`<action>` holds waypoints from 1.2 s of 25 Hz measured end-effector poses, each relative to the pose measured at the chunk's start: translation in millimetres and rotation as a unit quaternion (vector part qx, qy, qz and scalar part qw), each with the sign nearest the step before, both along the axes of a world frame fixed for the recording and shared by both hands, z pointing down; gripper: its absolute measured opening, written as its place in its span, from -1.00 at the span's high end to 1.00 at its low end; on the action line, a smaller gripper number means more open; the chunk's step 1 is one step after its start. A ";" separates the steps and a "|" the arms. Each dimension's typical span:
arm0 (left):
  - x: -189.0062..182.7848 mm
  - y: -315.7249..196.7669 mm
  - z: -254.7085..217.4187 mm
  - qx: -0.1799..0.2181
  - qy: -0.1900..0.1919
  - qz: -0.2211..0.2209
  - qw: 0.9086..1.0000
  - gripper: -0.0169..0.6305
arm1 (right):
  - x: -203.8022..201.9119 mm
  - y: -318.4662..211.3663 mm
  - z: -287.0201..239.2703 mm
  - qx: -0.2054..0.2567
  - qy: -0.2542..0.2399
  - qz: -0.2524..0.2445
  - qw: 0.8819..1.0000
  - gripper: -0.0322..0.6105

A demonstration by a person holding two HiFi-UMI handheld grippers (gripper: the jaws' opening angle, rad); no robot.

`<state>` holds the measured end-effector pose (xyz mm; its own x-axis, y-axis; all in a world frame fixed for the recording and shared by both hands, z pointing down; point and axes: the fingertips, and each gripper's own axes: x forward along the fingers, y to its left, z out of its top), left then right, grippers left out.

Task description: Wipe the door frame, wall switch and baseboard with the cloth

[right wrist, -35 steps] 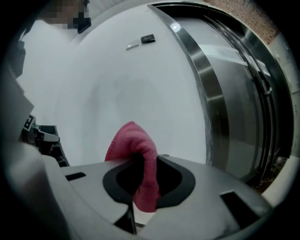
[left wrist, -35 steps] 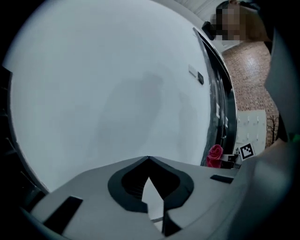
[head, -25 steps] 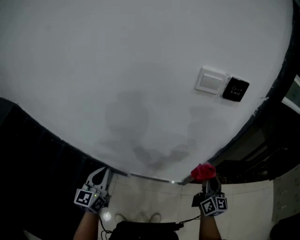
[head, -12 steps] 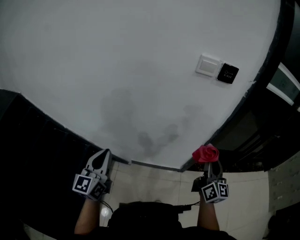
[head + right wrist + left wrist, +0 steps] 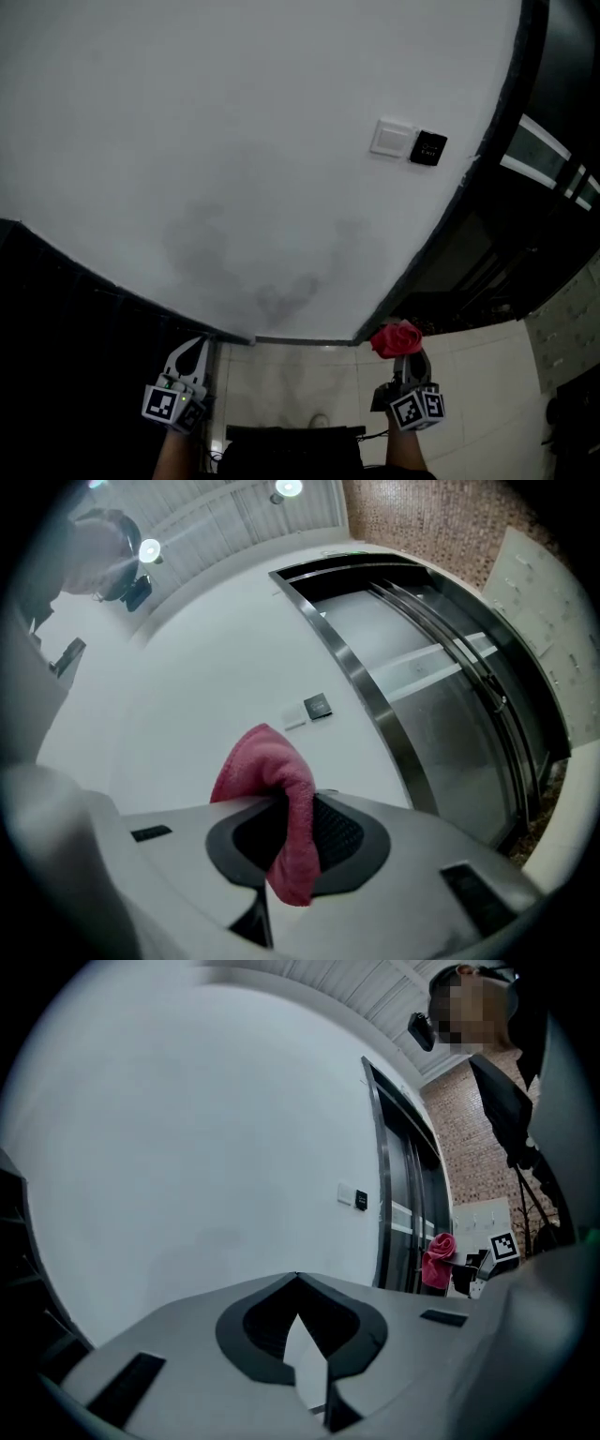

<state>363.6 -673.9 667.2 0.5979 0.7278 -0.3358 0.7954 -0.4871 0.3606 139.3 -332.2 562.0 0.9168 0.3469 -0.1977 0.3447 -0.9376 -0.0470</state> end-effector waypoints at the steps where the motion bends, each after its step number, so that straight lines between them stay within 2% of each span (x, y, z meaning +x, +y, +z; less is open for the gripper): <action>1: -2.5 -3.3 0.4 0.001 0.002 -0.002 1.000 0.97 | -2.1 -2.6 0.4 -0.004 -0.003 -0.001 1.000 0.73; 4: -9.9 -11.1 -0.4 0.000 0.010 -0.017 1.000 0.97 | -5.6 -2.1 -3.9 -0.016 -0.003 -0.009 1.000 0.73; 8: -21.1 -4.1 0.2 -0.003 0.011 -0.030 0.999 0.97 | -15.5 12.9 -12.6 -0.009 0.009 -0.015 1.000 0.73; 17: -34.7 44.9 -8.0 -0.015 0.008 -0.018 1.000 0.97 | -20.4 42.7 -12.6 -0.010 -0.008 -0.023 1.000 0.74; 22: -30.6 56.8 -11.4 -0.013 0.010 -0.024 1.000 0.97 | -9.0 50.3 -15.0 -0.017 -0.013 -0.037 0.999 0.74; 30: -29.6 73.1 -13.8 -0.016 0.004 -0.020 1.000 0.97 | -12.6 61.8 -13.3 -0.012 -0.022 -0.031 0.999 0.74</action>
